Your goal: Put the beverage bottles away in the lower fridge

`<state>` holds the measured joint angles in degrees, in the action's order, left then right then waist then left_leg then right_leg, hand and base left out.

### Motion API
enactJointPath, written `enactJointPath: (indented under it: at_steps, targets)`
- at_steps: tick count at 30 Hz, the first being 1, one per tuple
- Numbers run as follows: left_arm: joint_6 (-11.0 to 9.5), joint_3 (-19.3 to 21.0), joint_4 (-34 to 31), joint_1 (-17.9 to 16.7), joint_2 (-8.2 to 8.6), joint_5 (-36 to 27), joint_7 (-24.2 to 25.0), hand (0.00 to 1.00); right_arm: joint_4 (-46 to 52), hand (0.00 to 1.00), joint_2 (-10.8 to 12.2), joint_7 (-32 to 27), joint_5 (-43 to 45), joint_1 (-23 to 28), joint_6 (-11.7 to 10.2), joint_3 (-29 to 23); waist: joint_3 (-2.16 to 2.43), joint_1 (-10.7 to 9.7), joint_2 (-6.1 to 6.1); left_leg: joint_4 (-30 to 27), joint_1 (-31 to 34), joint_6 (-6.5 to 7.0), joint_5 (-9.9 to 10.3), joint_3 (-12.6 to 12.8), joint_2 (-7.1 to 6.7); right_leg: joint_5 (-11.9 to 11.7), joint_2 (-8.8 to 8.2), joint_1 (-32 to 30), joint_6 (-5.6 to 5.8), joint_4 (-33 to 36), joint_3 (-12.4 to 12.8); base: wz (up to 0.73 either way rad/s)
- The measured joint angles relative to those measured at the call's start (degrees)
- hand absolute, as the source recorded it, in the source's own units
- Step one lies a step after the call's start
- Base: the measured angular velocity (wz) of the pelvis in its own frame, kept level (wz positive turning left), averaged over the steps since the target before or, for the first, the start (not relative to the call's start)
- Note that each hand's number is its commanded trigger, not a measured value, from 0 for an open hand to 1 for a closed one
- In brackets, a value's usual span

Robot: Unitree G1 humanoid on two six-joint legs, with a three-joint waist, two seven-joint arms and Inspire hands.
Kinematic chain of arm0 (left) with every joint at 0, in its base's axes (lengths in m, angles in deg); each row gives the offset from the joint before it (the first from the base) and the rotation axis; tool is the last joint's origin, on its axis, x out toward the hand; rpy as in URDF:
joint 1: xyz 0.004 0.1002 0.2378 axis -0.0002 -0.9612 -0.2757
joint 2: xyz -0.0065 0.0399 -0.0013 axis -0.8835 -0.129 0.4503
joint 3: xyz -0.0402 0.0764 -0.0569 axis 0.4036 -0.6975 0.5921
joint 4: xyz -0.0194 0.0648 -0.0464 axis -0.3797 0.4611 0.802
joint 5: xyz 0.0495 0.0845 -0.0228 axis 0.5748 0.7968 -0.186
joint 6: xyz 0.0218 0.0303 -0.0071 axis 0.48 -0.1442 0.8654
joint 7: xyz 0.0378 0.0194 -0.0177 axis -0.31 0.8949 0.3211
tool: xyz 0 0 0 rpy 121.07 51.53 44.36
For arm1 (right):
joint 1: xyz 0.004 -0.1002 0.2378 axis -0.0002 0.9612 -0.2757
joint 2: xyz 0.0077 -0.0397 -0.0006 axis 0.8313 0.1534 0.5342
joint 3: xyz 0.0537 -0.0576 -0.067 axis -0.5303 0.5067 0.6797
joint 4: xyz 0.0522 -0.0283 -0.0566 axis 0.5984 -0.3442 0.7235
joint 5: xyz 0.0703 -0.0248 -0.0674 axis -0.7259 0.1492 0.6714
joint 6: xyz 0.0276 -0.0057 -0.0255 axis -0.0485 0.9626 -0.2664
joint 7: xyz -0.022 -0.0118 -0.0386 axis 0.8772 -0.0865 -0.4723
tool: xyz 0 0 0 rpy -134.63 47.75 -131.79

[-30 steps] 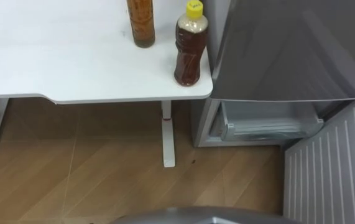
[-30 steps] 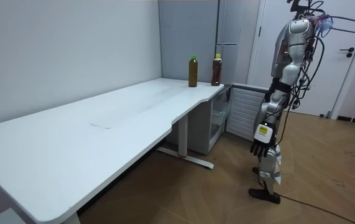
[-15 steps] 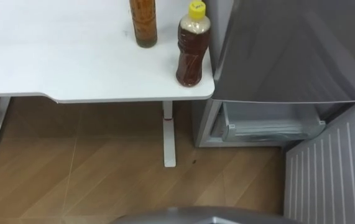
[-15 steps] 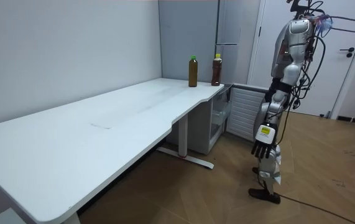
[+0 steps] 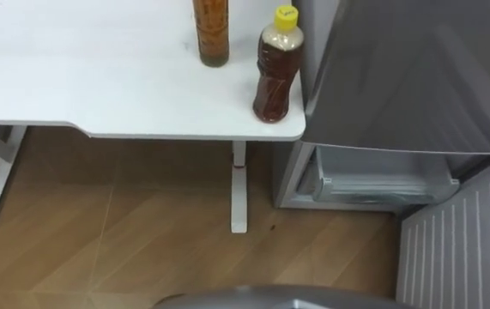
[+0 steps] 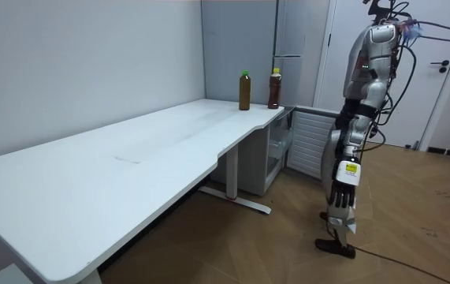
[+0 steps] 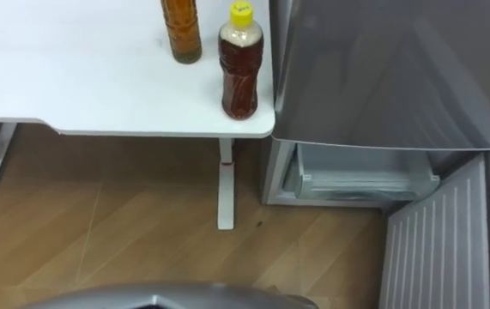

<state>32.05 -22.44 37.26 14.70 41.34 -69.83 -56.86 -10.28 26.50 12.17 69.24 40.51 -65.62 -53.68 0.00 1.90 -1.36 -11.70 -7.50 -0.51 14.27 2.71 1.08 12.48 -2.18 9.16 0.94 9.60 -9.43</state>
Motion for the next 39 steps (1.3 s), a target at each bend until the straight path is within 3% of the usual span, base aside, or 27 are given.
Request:
enactJointPath:
  at_steps: [5,8,19,23,27,32,39]
  targets:
    - [-2.7,1.2,-3.2,-0.5,0.09,-14.2,-5.9,0.00,0.3,0.00,0.0,0.1,-2.0,-0.2,-0.2,0.1,0.00,0.4,0.18,0.3,0.1,0.02,-0.1,-0.5,-0.16,0.0,-0.15,0.1,0.03,0.1,-0.5,0.05]
    - [-3.9,2.9,-7.6,-0.8,0.15,-18.2,-9.6,0.00,0.5,0.00,0.0,0.1,-2.2,0.1,-0.3,0.1,0.15,1.7,0.19,0.4,0.1,0.06,-0.2,-0.5,-0.33,0.0,-0.30,0.0,0.08,0.1,-0.5,0.00]
    - [-12.2,2.6,-20.9,-1.7,0.13,-18.5,-22.6,0.00,1.2,0.00,-0.3,0.1,-2.4,1.4,-4.0,0.0,0.43,2.4,0.16,0.8,-0.1,0.33,-0.4,-1.7,-0.81,0.1,-0.78,0.0,0.36,0.2,-2.5,0.04]
    - [-14.9,1.8,-26.8,-1.8,0.12,-16.4,-26.2,0.00,1.5,0.00,-0.3,0.1,-2.1,1.7,-4.8,0.0,0.42,2.5,0.18,0.7,0.0,0.33,-0.4,-1.7,-0.80,0.1,-0.77,0.0,0.36,0.2,-2.4,0.00]
    - [-15.7,1.1,-33.6,-2.0,0.14,-15.0,-28.0,0.00,1.7,0.00,-0.5,0.5,-2.2,1.8,-4.9,0.1,0.40,2.7,0.38,0.7,0.0,0.33,-0.4,-1.9,-0.80,0.1,-0.76,0.3,0.37,0.2,-2.6,0.02]
    - [-17.4,0.1,-44.5,-1.9,-0.09,-8.4,-30.9,0.00,1.9,0.00,-0.9,0.8,-1.6,1.7,-5.0,0.1,0.34,2.6,0.83,0.4,0.8,0.32,-0.4,-2.9,-0.86,0.1,-0.72,-0.1,0.36,0.2,-3.4,0.06]
    - [-18.0,-0.6,-57.5,-2.0,-0.15,4.1,-30.5,0.00,1.8,0.00,-1.4,2.0,-1.1,1.4,-6.0,0.2,0.09,2.4,0.89,0.2,0.8,0.32,-0.4,-3.0,-0.95,0.1,-0.74,-0.1,0.36,0.0,-3.4,0.00]
